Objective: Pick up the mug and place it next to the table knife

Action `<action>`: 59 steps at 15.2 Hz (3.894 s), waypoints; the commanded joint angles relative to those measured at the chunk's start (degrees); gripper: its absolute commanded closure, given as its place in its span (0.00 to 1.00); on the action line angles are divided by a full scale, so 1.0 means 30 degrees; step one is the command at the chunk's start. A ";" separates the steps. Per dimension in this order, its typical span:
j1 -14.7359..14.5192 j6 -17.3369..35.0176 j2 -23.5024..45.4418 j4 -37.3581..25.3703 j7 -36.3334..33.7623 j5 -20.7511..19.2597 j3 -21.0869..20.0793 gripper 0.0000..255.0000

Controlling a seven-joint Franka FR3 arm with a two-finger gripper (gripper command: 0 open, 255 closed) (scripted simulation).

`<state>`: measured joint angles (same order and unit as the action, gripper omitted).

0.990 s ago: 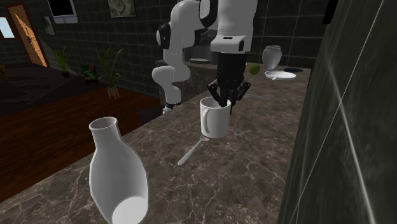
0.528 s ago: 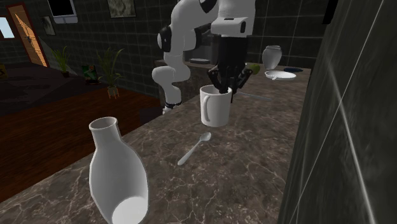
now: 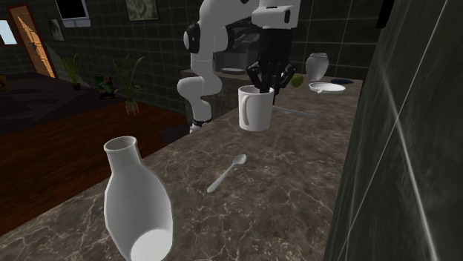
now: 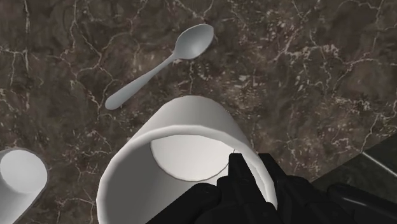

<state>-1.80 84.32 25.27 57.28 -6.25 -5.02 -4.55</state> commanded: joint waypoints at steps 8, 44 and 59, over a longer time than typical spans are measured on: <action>-0.1377 0.2624 -0.6290 0.9029 -0.2758 0.0283 -0.1014 1.00; -0.7506 0.2303 -1.3469 1.5941 -1.7312 0.3339 -0.9850 1.00; -0.9411 0.2437 -0.9524 1.2973 -2.4159 0.1562 -1.4425 1.00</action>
<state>-29.99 90.84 -3.21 95.39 -78.62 -0.40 -47.79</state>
